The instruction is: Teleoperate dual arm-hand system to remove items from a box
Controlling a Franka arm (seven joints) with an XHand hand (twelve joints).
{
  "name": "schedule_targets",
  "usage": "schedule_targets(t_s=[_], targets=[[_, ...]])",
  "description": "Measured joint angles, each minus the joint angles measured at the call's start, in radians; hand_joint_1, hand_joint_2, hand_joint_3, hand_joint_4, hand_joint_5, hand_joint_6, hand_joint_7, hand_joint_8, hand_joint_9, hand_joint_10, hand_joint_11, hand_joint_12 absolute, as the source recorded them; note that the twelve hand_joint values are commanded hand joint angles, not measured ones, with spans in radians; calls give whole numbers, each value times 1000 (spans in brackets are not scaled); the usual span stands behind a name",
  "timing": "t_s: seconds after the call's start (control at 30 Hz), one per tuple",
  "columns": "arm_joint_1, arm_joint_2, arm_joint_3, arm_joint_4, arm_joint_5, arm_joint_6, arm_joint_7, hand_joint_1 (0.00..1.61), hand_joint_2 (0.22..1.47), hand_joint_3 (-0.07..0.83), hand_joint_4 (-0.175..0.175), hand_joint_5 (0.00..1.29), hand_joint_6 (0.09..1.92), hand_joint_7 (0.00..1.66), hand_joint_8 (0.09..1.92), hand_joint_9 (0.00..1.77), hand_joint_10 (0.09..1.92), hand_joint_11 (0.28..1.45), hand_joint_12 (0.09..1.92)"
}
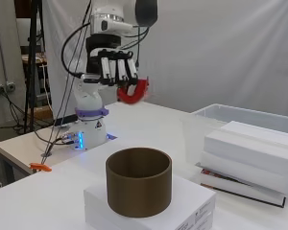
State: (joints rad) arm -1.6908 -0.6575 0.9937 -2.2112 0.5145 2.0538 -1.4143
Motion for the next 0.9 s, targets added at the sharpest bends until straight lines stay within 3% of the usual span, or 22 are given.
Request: schedule_targets(t_s=[0.03,0.17,0.33,0.37,0.4,0.43,0.47,0.5,0.53,0.57,0.73,0.9], targets=[[-20,28,8,3,-15,16,5,1148,1095,2,175,1060,1218,1223,1920,1451,1920,1174,1783],[-62,108,15,32,-54,43,-4,1077,1069,-6,175,1087,888,1266,1920,1484,1920,1197,1790],[-93,169,52,72,-97,74,38,1064,1063,-2,175,1094,824,1309,1920,1531,1920,1222,1784],[-96,175,61,83,-107,78,55,1042,1078,2,175,1050,877,1316,1920,1544,1920,1231,1780],[-102,184,71,98,-119,82,77,803,1012,-12,91,789,642,1139,1594,1338,1697,1023,1655],[-107,196,78,111,-133,81,92,570,943,-17,33,551,388,834,1033,987,1159,743,1149],[-110,222,89,131,-157,65,108,441,915,-11,13,446,216,661,589,750,688,566,684],[-103,262,98,159,-197,32,129,381,905,-6,10,410,114,584,311,633,376,482,372],[-89,315,101,190,-253,-10,154,358,903,-3,14,405,87,553,155,589,195,448,191],[-73,374,100,217,-314,-49,175,352,903,-1,21,411,87,542,87,575,101,437,97],[29,576,76,344,-508,-166,323,357,905,1,56,427,87,501,87,576,87,448,87],[93,510,28,355,-453,-223,305,327,892,-4,71,398,87,453,87,559,87,455,87]])
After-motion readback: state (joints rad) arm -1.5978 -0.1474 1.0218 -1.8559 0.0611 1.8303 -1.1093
